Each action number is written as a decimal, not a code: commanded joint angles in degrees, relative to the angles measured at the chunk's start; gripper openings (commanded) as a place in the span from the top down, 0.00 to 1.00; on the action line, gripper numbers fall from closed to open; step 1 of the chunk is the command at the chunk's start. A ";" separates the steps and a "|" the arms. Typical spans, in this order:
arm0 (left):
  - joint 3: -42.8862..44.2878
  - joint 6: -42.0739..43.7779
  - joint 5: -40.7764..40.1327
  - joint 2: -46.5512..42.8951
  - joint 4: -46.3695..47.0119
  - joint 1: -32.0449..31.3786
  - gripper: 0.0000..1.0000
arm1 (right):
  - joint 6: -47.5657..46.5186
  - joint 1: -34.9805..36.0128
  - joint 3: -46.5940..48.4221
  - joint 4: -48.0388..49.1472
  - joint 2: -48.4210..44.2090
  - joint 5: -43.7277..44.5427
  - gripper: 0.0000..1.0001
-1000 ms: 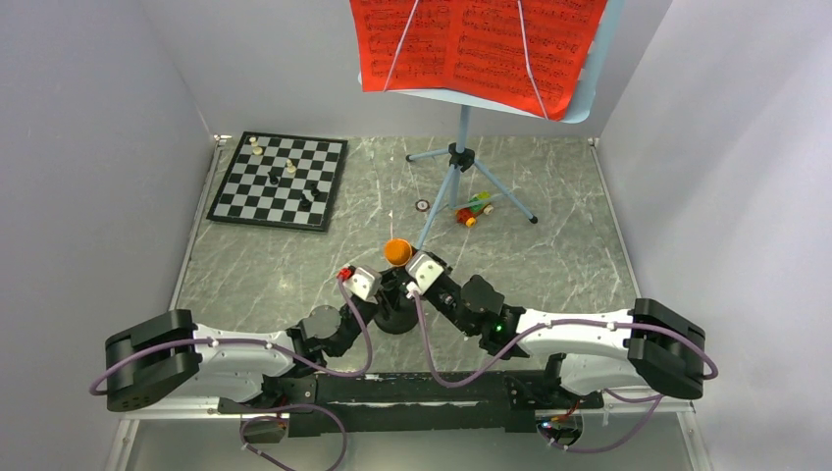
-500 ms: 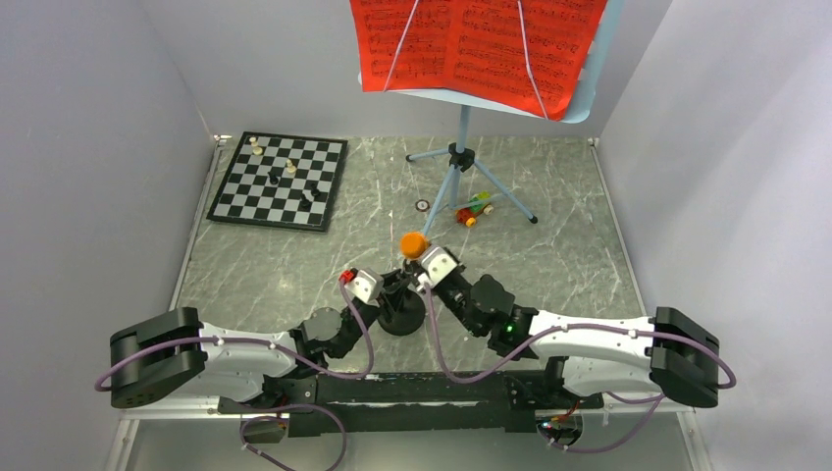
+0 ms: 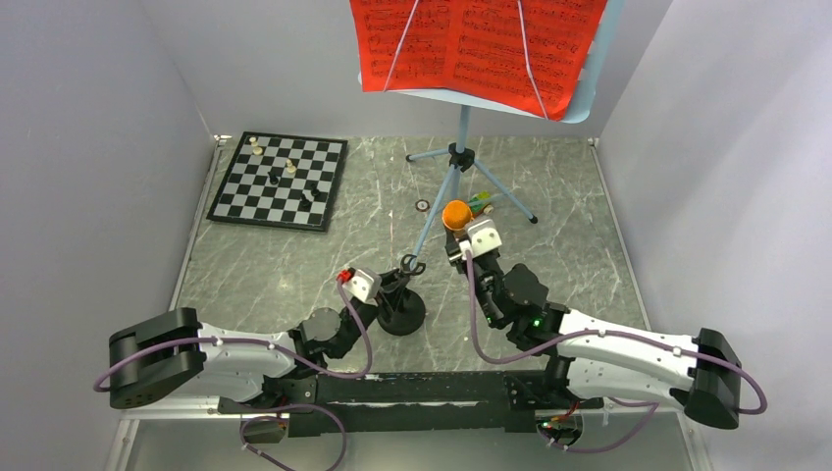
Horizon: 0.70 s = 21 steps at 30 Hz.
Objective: Pack up the instrument practice props
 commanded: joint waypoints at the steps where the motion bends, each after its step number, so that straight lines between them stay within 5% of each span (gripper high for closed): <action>1: -1.72 -4.82 0.96 0.23 -18.25 -0.78 0.76 | 8.45 0.20 5.01 -12.47 -4.26 1.47 1.00; 7: 1.78 -4.57 -0.45 -5.96 -23.96 -0.78 0.41 | 13.35 0.24 4.29 -18.13 -8.24 1.57 1.00; 18: 4.26 -2.93 -3.27 -15.15 -28.44 -0.78 0.30 | 22.13 0.16 4.67 -26.86 -10.21 -0.03 1.00; 20: 4.18 -2.74 -4.76 -17.87 -29.84 -0.78 0.20 | 24.84 0.16 6.46 -30.02 -10.34 -0.44 1.00; 21: 4.25 -2.42 -5.48 -19.22 -30.25 -0.78 0.07 | 25.65 0.16 7.46 -31.35 -10.36 -0.53 1.00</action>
